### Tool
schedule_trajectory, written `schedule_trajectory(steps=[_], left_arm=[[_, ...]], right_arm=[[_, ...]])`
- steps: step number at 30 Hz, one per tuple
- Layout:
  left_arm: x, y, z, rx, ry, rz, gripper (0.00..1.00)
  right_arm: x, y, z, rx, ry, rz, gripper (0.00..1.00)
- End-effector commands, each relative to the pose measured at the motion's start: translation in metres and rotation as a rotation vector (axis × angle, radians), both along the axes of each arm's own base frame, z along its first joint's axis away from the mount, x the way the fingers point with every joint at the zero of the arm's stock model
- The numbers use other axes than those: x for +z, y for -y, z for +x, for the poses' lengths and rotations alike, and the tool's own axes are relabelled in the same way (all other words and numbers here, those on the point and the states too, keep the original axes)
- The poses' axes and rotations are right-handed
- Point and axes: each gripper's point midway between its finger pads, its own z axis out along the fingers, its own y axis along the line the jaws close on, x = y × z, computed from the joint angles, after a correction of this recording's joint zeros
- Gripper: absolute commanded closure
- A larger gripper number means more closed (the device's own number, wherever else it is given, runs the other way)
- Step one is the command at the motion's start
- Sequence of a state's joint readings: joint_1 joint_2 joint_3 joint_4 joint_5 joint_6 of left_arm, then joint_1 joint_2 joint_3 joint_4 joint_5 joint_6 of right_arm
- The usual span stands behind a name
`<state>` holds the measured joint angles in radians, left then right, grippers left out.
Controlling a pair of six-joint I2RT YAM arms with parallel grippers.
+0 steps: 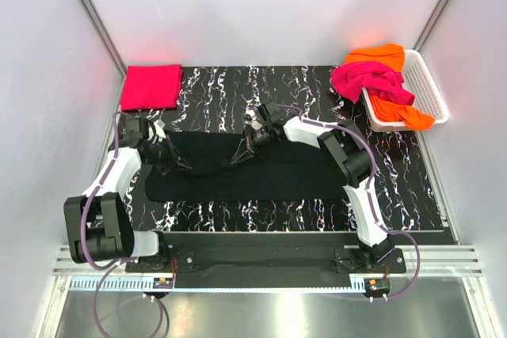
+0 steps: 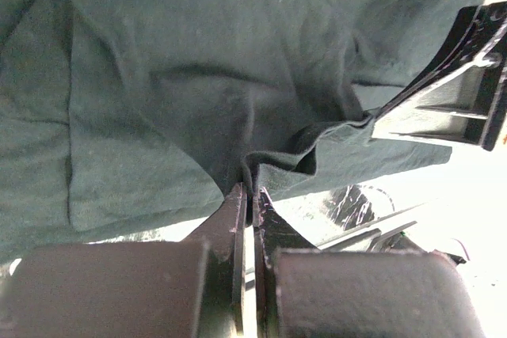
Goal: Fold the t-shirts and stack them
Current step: Fold the tshirt
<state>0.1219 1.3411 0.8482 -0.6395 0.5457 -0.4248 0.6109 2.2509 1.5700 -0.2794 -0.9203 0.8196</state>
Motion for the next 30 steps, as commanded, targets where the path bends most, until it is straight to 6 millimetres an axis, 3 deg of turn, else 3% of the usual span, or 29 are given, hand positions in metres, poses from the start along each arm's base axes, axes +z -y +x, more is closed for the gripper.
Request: schedule_trajectory(steps=[1,4,7,13,14,18,24,30], left_arm=[[0.003,0.003,-0.01,-0.014,0.02,-0.001,1.0],[0.001,0.001,-0.012,-0.01,0.012,0.013,1.0],[0.002,-0.003,0.001,-0.006,0.011,0.025,1.0],[0.016,-0.018,0.051,-0.003,0.063,0.09,1.0],[0.008,-0.02,0.057,-0.006,0.038,0.093,1.0],[0.009,-0.025,0.086,-0.005,0.047,0.098,1.0],[-0.003,-0.027,0.108,-0.002,0.021,0.087,1.0],[-0.002,-0.028,0.118,0.001,0.032,0.085,1.0]], right_arm=[[0.034,-0.008,-0.014,0.062,0.044,0.089,0.93],[0.029,-0.005,-0.016,0.066,0.05,0.08,0.91],[0.024,-0.008,-0.01,0.062,0.065,0.073,0.91],[0.023,-0.016,0.027,0.008,0.116,0.07,0.91],[0.027,-0.018,0.036,-0.009,0.142,0.071,0.91],[0.025,-0.017,0.061,-0.05,0.144,0.073,0.91],[0.005,-0.017,0.074,-0.049,0.117,0.075,0.9],[-0.005,-0.011,0.085,-0.06,0.12,0.071,0.9]])
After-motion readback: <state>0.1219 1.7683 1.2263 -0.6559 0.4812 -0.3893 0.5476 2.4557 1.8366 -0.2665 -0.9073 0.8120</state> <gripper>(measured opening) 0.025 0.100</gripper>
